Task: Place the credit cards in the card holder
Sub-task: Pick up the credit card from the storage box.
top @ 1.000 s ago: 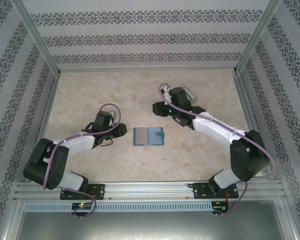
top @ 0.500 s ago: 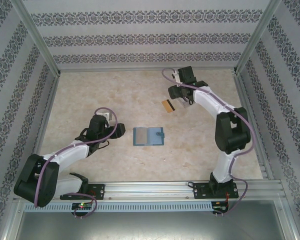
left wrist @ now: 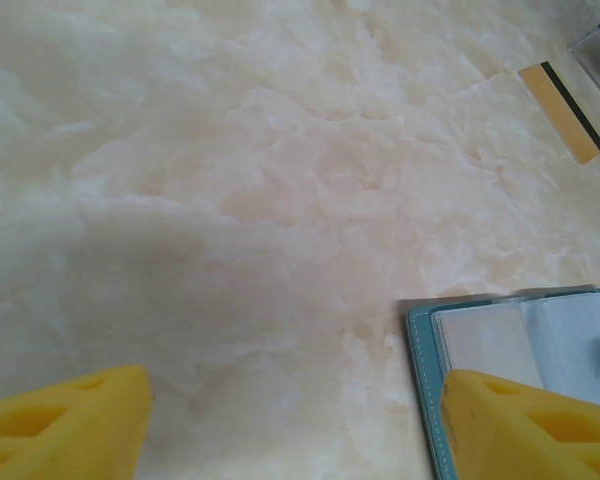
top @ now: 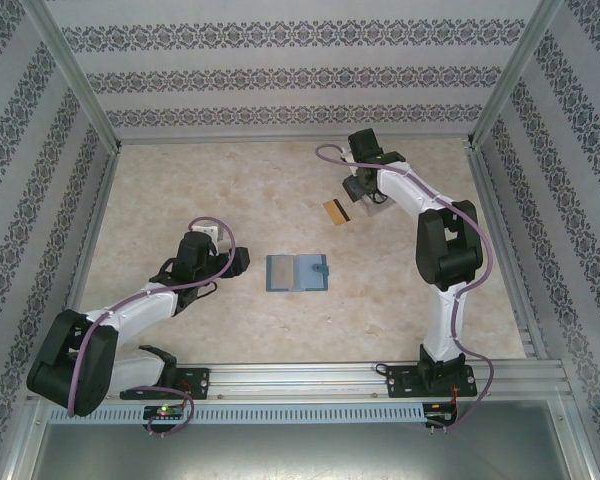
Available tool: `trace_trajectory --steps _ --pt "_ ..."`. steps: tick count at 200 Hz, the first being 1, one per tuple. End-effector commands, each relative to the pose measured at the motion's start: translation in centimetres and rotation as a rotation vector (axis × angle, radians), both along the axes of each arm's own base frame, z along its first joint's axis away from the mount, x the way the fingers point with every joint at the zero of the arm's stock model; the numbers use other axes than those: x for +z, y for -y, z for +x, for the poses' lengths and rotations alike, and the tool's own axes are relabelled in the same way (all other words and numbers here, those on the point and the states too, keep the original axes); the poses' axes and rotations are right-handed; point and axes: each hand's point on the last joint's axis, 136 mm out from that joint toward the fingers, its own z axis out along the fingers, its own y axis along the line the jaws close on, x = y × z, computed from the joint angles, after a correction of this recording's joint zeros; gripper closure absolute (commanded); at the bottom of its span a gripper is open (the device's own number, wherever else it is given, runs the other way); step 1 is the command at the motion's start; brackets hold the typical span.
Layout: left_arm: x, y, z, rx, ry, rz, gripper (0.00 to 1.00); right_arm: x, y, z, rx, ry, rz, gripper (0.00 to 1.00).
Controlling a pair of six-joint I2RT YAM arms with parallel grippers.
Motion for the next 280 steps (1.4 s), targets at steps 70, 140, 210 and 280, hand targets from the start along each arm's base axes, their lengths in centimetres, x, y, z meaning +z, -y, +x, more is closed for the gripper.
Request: trace_trajectory --steps 70,140,210,280 --pt "0.7 0.8 0.6 -0.029 0.030 -0.006 0.23 -0.3 3.5 0.2 -0.087 0.009 -0.162 0.42" --pt "0.5 0.3 0.6 -0.003 0.010 0.010 0.23 -1.0 2.1 -0.6 -0.074 -0.053 -0.059 0.39" --pt "0.2 -0.3 0.6 0.042 -0.007 0.009 0.23 -1.5 3.4 -1.5 -0.142 -0.080 -0.079 0.44" --pt "0.6 -0.4 0.5 0.052 0.000 0.004 0.22 1.0 4.5 -1.1 -0.172 0.013 -0.098 0.52"
